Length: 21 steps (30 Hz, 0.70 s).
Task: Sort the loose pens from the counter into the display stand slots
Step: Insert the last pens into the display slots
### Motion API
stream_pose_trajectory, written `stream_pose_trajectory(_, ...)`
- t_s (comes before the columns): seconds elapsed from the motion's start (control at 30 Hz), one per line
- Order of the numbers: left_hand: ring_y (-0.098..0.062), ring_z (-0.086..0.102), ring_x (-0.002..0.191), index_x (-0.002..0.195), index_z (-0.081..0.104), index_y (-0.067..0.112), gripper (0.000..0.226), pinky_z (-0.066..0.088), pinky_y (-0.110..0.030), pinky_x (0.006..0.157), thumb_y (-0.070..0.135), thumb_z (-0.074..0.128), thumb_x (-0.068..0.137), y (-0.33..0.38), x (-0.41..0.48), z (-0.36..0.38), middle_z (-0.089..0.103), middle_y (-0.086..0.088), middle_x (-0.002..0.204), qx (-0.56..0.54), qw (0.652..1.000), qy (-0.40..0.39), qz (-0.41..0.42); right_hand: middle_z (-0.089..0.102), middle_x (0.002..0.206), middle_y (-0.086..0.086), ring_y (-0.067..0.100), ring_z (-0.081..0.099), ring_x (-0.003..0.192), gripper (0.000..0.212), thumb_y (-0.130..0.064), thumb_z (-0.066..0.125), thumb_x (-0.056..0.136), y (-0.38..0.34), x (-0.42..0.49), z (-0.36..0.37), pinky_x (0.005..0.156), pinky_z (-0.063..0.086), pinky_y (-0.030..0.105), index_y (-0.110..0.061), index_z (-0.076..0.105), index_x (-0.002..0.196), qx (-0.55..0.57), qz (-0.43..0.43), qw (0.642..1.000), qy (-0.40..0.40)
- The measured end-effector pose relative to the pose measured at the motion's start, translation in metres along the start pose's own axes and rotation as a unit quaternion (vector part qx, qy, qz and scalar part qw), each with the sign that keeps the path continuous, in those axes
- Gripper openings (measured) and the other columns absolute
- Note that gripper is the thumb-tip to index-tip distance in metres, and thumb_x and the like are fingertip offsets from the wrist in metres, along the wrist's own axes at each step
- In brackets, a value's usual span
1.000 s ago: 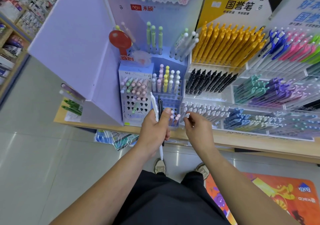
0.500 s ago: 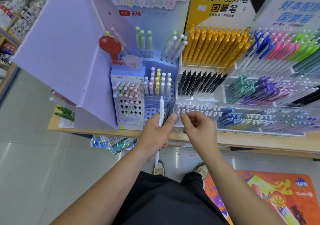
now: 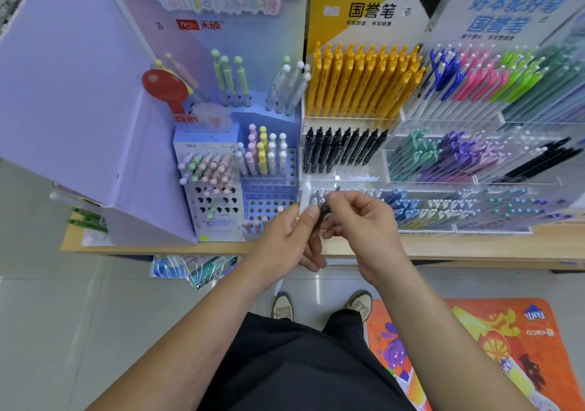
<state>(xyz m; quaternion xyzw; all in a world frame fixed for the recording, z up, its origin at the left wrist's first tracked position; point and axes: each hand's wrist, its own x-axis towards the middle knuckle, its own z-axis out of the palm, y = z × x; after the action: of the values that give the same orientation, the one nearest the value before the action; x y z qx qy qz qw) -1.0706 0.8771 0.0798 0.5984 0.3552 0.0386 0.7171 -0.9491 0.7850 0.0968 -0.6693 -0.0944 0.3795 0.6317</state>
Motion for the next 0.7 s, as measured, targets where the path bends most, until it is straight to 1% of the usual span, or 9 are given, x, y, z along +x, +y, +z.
stream_pose_trajectory(0.1, -0.042, 0.075, 0.071, 0.101, 0.053, 0.003, 0.047, 0.065, -0.047, 0.059, 0.047, 0.040, 0.109, -0.006, 0.004, -0.009, 0.064, -0.025, 0.082, -0.010, 0.992, 0.125, 0.002, 0.069, 0.070, 0.011, 0.029, 0.069, 0.063, 0.015, -0.015, 0.066, 0.099, -0.006, 0.002, -0.007, 0.066, 0.062, 0.040, -0.007, 0.065, 0.086, -0.003, -0.056, 0.994, 0.092)
stream_pose_trajectory(0.2, -0.032, 0.071, 0.063, 0.094, 0.055, 0.007, 0.050, 0.061, -0.039, 0.050, 0.051, 0.036, 0.109, -0.011, 0.005, -0.021, 0.062, -0.024, 0.082, 0.001, 0.982, 0.187, 0.004, 0.074, 0.079, 0.008, 0.032, 0.074, 0.078, 0.006, -0.016, 0.071, 0.093, -0.001, 0.009, -0.019, 0.077, 0.063, 0.046, -0.013, 0.069, 0.087, -0.104, -0.100, 0.984, 0.102)
stream_pose_trajectory(0.3, -0.023, 0.062, 0.059, 0.089, 0.054, 0.013, 0.050, 0.052, -0.029, 0.048, 0.054, 0.033, 0.108, -0.013, 0.005, -0.023, 0.061, -0.011, 0.079, 0.064, 0.976, 0.208, 0.025, 0.075, 0.079, -0.002, 0.022, 0.073, 0.080, 0.003, -0.020, 0.072, 0.091, 0.018, 0.016, -0.021, 0.080, 0.061, 0.043, -0.020, 0.072, 0.088, -0.181, -0.098, 0.974, 0.092)
stream_pose_trajectory(0.37, -0.022, 0.064, 0.069, 0.089, 0.057, 0.014, 0.060, 0.054, -0.037, 0.063, 0.065, 0.028, 0.101, -0.014, 0.005, -0.021, 0.067, -0.005, 0.084, 0.105, 0.971, 0.212, 0.041, 0.074, 0.078, -0.010, 0.014, 0.071, 0.078, 0.005, -0.021, 0.072, 0.093, 0.032, 0.020, -0.021, 0.077, 0.059, 0.035, -0.024, 0.071, 0.089, -0.191, -0.095, 0.972, 0.094)
stream_pose_trajectory(0.43, -0.011, 0.065, 0.076, 0.089, 0.061, 0.015, 0.068, 0.052, -0.036, 0.072, 0.071, 0.023, 0.096, -0.014, 0.005, -0.021, 0.070, 0.001, 0.087, 0.128, 0.970, 0.203, 0.043, 0.072, 0.078, -0.014, 0.005, 0.068, 0.076, 0.005, -0.021, 0.071, 0.094, 0.043, 0.022, -0.020, 0.075, 0.054, 0.025, -0.025, 0.070, 0.092, -0.205, -0.097, 0.970, 0.091)
stream_pose_trajectory(0.47, -0.004, 0.062, 0.070, 0.090, 0.062, 0.016, 0.067, 0.050, -0.034, 0.070, 0.071, 0.024, 0.095, -0.013, 0.004, -0.020, 0.068, 0.003, 0.084, 0.129, 0.972, 0.194, 0.040, 0.072, 0.079, -0.015, 0.003, 0.068, 0.076, 0.006, -0.020, 0.070, 0.095, 0.047, 0.022, -0.019, 0.075, 0.053, 0.021, -0.026, 0.069, 0.094, -0.209, -0.099, 0.969, 0.089)
stream_pose_trajectory(0.57, 0.002, 0.058, 0.061, 0.094, 0.061, 0.016, 0.057, 0.046, -0.030, 0.067, 0.065, 0.034, 0.098, -0.010, 0.004, -0.020, 0.063, 0.008, 0.076, 0.104, 0.979, 0.174, 0.039, 0.073, 0.087, -0.013, 0.003, 0.070, 0.081, 0.009, -0.020, 0.068, 0.097, 0.053, 0.022, -0.016, 0.076, 0.054, 0.018, -0.029, 0.067, 0.097, -0.207, -0.111, 0.968, 0.084)
stream_pose_trajectory(0.63, 0.001, 0.068, 0.076, 0.095, 0.061, 0.019, 0.049, 0.053, -0.032, 0.077, 0.063, 0.040, 0.100, -0.015, 0.006, -0.022, 0.070, 0.007, 0.084, 0.084, 0.982, 0.164, 0.044, 0.073, 0.087, -0.013, 0.003, 0.070, 0.082, 0.009, -0.020, 0.068, 0.097, 0.053, 0.025, -0.013, 0.076, 0.055, 0.019, -0.029, 0.066, 0.097, -0.217, -0.116, 0.966, 0.081)
stream_pose_trajectory(0.7, -0.012, 0.074, 0.093, 0.095, 0.062, 0.022, 0.040, 0.059, -0.041, 0.089, 0.058, 0.045, 0.104, -0.020, 0.007, -0.024, 0.075, 0.003, 0.093, 0.074, 0.983, 0.161, 0.039, 0.073, 0.088, -0.012, 0.006, 0.071, 0.083, 0.006, -0.021, 0.069, 0.097, 0.053, 0.027, -0.011, 0.077, 0.056, 0.023, -0.026, 0.067, 0.096, -0.227, -0.115, 0.964, 0.080)
